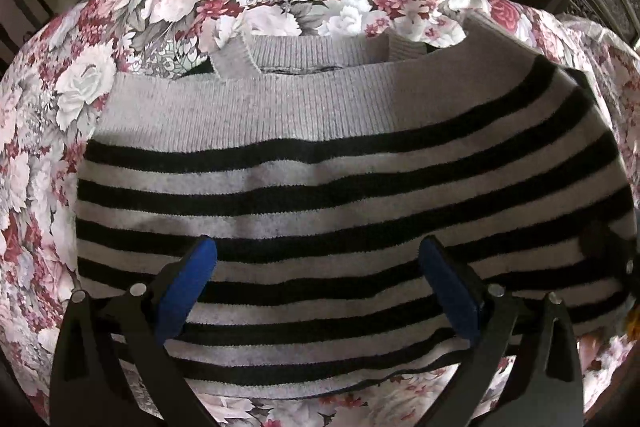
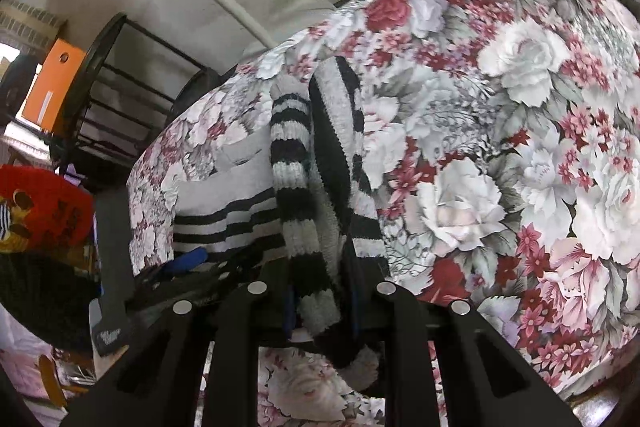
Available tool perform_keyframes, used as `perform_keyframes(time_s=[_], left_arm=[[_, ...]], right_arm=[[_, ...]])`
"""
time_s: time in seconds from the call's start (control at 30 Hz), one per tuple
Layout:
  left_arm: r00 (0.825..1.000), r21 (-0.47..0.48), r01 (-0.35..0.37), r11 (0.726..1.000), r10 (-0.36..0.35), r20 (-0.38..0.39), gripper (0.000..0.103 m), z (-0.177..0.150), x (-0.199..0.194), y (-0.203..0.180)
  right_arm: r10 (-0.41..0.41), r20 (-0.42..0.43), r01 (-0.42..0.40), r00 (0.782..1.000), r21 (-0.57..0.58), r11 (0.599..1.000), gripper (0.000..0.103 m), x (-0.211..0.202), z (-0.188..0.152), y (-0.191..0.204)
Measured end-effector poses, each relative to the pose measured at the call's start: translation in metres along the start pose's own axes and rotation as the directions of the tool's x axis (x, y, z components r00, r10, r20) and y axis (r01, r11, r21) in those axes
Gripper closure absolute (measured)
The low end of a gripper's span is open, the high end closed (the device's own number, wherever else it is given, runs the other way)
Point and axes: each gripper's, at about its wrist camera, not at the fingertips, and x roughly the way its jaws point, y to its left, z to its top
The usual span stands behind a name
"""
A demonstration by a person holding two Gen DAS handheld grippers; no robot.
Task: Fold small clothes
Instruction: 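Lift the grasped side with the right gripper and fold it over the body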
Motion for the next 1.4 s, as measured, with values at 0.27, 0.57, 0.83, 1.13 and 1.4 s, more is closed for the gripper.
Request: perform_keyframes(time_s=[0.27, 0.57, 0.83, 1.13, 1.4], left_arm=[[1.0, -0.049, 0.015, 0.999, -0.014, 0.026, 0.004, 0.008, -0.014, 0.019], [1.0, -0.135, 0.012, 0.991, -0.013, -0.013, 0.005, 0.016, -0.004, 0.065], [0.997, -0.152, 0.036, 0.988, -0.026, 0.068, 0.021, 0.005, -0.032, 0.101], [0.979, -0.183, 0.168, 0.969, -0.142, 0.149, 0.03, -0.01, -0.062, 0.14], [0.969, -0.239, 0.207, 0.949, -0.165, 0.184, 0.03, -0.019, -0.066, 0.173]], right_arm=[[0.006, -0.004, -0.007, 1.0, -0.065, 0.998, 0.083, 0.0, -0.007, 0.034], [0.02, -0.054, -0.029, 0.998, -0.173, 0.985, 0.083, 0.016, -0.028, 0.092], [0.004, -0.067, -0.02, 0.998, -0.245, 0.969, 0.081, 0.03, -0.04, 0.136], [0.064, -0.072, -0.081, 0.995, -0.263, 0.961, 0.078, 0.044, -0.044, 0.169], [0.107, -0.106, -0.133, 0.989, -0.283, 0.95, 0.078, 0.067, -0.053, 0.205]])
